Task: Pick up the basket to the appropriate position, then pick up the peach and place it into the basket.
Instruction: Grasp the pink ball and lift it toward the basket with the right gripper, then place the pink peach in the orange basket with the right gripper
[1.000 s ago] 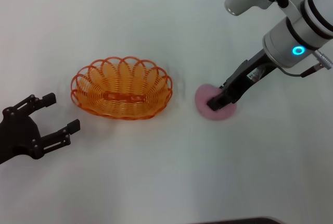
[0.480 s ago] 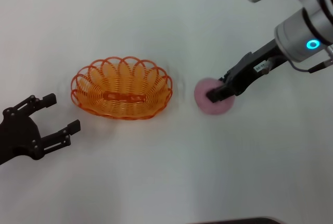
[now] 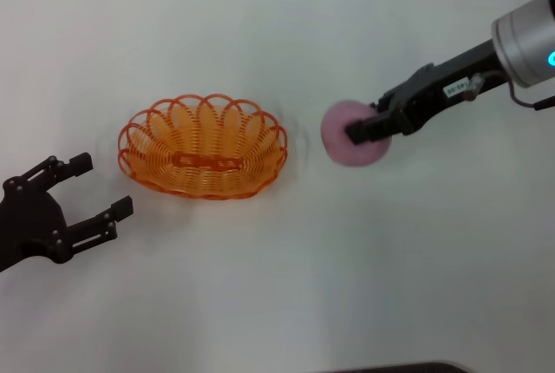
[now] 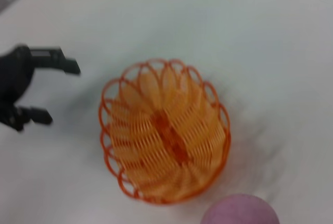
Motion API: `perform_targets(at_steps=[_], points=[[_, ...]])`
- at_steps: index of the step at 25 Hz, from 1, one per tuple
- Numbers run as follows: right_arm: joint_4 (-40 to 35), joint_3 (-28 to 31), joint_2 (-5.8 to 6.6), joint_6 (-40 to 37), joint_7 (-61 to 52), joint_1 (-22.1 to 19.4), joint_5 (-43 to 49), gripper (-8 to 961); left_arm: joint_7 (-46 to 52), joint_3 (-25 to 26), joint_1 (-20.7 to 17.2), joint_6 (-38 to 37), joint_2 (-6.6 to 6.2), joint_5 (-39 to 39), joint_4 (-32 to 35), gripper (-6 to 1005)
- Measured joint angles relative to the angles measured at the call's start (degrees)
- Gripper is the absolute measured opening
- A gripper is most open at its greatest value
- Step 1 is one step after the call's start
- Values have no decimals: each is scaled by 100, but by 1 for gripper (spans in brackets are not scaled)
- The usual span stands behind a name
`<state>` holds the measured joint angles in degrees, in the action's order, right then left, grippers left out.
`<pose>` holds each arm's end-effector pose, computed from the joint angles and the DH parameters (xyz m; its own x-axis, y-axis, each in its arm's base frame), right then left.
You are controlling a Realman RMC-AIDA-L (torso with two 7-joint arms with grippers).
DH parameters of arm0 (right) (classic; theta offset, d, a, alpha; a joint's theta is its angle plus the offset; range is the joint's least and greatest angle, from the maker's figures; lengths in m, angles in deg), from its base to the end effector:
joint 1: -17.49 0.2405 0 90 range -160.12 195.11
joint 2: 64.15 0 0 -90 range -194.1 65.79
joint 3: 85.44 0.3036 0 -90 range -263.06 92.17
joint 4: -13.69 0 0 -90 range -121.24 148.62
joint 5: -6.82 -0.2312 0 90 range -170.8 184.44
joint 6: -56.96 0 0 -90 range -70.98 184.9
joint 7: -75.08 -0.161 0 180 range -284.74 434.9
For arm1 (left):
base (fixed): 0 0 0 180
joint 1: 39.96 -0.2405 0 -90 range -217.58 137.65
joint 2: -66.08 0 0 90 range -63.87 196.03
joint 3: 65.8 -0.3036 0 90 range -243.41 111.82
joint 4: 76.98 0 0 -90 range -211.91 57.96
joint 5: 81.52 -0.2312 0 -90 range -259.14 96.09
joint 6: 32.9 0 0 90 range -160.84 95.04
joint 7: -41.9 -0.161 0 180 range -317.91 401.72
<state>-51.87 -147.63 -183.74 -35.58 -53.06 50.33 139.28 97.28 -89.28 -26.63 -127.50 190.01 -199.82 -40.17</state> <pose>0.2427 0.3900 -0.0307 0.7560 -0.6541 -0.0248 -0.6508 -0.7472 -0.1347 -0.3910 0.2544 -0.0455 0.7719 0.2527 0.5833 0.5155 -0.7858 -0.3417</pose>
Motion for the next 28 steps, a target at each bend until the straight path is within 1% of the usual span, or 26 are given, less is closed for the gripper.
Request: perform_targets(at_steps=[5, 10, 15, 24, 27, 28], points=[[-34, 320, 3, -15, 164, -115, -348, 380, 0, -1, 5, -20, 0, 2, -35, 862], [26, 391, -23, 4, 295, -160, -361, 380, 0, 1, 23, -45, -4, 7, -99, 862], [68, 315, -42, 23, 347, -153, -422, 380, 0, 2, 35, -75, 1, 15, -134, 862], [162, 93, -39, 70, 470, -108, -874, 381, 0, 2, 45, -77, 6, 18, -157, 862], [293, -109, -38, 241, 482, -50, -925, 381, 0, 2, 46, -83, 8, 18, -163, 862], [357, -307, -38, 420, 483, -27, -977, 381, 0, 2, 47, -85, 8, 18, -165, 862]])
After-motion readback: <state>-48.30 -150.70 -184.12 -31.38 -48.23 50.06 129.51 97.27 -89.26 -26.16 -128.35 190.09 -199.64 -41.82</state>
